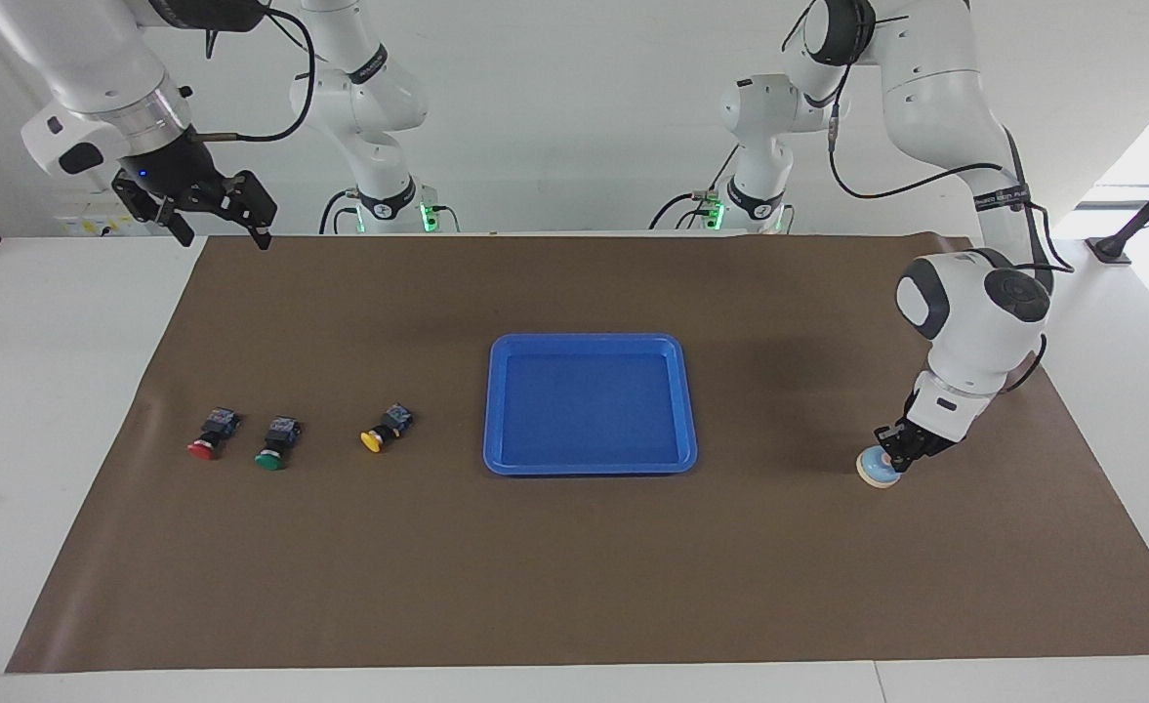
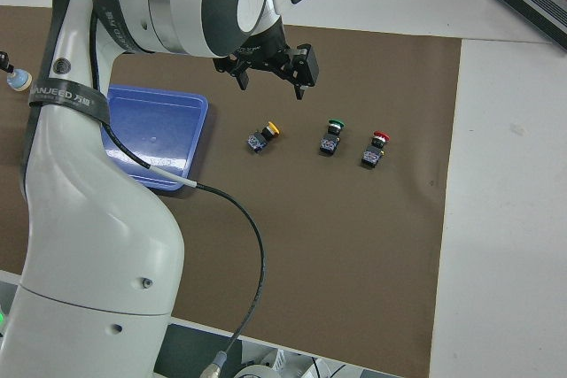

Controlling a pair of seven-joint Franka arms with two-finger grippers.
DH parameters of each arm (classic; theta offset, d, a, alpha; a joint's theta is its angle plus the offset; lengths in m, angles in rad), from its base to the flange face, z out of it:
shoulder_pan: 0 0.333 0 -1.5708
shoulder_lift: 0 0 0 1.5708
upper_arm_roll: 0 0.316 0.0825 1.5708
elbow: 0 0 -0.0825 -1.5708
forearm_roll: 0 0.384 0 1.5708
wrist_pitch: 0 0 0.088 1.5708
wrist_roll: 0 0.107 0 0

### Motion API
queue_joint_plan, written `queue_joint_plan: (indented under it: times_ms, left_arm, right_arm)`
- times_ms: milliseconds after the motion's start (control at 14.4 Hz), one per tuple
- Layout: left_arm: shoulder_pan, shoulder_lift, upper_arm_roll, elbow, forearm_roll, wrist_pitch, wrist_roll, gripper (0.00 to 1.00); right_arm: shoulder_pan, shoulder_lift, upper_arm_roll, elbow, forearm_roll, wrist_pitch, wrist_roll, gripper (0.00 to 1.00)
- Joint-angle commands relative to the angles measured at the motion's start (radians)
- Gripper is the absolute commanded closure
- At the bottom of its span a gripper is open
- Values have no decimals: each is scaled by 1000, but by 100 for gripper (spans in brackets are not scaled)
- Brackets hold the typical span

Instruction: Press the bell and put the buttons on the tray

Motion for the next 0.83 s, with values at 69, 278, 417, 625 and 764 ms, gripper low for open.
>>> queue_joint_plan:
  times_ms: [69,278,417,625,764]
  left_arm:
    - [2,-93,3,-3,17,-147,0,53]
    - [-3,-220,3,-2,17,-296,-3,9]
    - [-11,-308,3,-5,17,-374,-11,0]
    - [-14,-423,-1,-8,17,-483,-15,0]
    - [-15,-472,-7,-5,15,-539,-15,0]
  right_arm:
    - [-8,-25,0,-27,14,-4,-29,0]
    - [-8,-25,0,-27,14,-2,-29,0]
    - [-8,-25,0,-27,14,-2,-29,0]
    - [-8,-25,0,-27,14,-4,-29,0]
    - [-9,-27,0,-28,14,-18,-29,0]
